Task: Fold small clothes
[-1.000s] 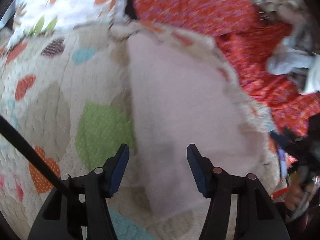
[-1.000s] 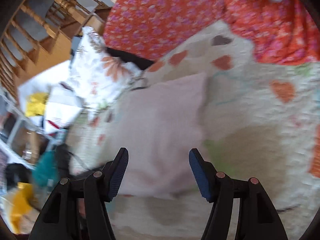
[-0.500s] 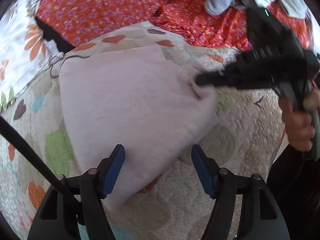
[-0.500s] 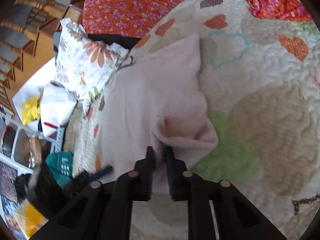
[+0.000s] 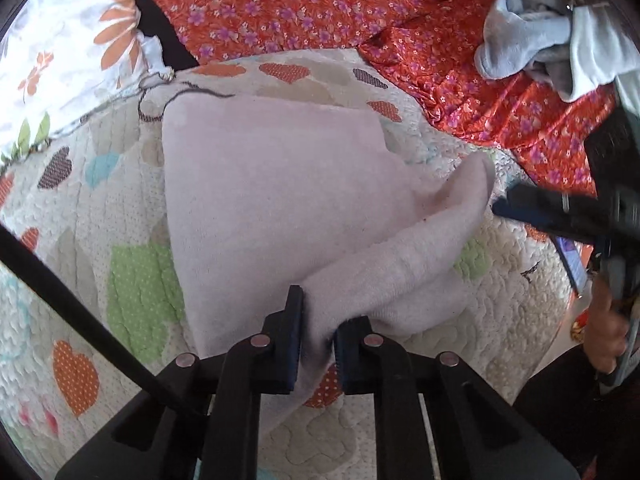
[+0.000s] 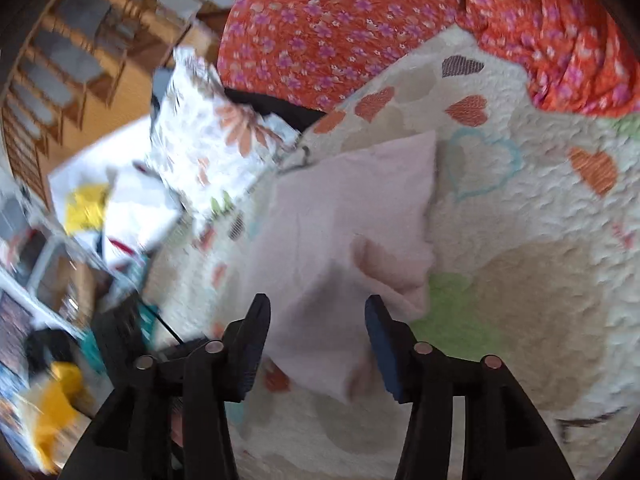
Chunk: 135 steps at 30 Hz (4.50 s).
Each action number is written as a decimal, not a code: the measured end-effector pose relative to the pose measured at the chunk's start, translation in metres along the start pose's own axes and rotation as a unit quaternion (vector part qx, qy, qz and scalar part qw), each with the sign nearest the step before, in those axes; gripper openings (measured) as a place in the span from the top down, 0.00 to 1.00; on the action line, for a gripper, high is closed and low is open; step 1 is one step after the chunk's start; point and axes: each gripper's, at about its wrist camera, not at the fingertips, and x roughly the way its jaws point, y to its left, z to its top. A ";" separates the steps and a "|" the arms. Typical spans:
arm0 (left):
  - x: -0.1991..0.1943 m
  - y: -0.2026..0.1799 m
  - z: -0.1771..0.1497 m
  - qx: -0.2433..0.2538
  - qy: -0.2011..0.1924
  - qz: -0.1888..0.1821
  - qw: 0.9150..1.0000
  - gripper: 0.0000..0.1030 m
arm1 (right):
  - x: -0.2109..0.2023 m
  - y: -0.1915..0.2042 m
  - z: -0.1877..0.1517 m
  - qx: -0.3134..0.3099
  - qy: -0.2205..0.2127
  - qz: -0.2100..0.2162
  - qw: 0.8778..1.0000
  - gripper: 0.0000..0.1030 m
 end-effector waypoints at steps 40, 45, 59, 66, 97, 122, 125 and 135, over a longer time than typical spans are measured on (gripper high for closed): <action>-0.045 0.087 -0.022 -0.153 -0.030 -0.009 0.988 0.50 | 0.025 -0.001 -0.024 -0.022 0.025 -0.056 0.998 0.94; -0.037 0.088 -0.023 -0.157 -0.018 -0.008 0.987 0.45 | 0.057 0.007 -0.057 -0.092 0.135 -0.132 0.978 0.98; 0.026 0.094 0.011 -0.196 -0.008 -0.058 0.979 0.16 | 0.076 -0.046 0.050 0.062 0.032 -0.118 0.991 0.23; 0.039 0.089 0.030 -0.191 0.009 -0.065 0.979 0.70 | 0.143 -0.024 0.070 0.051 0.050 -0.099 0.993 0.67; -0.077 0.110 -0.014 -0.152 -0.084 0.147 0.974 0.39 | 0.117 0.094 0.036 -0.103 -0.014 -0.093 0.990 0.66; -0.175 0.053 -0.130 -0.207 -0.168 0.229 0.936 0.25 | 0.066 0.111 -0.046 -0.130 0.033 -0.152 0.979 0.57; -0.175 0.041 -0.134 -0.203 -0.160 0.228 0.939 0.25 | 0.056 0.112 -0.045 -0.117 0.023 -0.153 0.981 0.57; -0.132 0.036 -0.122 -0.209 -0.106 0.216 0.948 0.24 | 0.063 0.105 -0.035 -0.110 -0.018 -0.139 0.984 0.48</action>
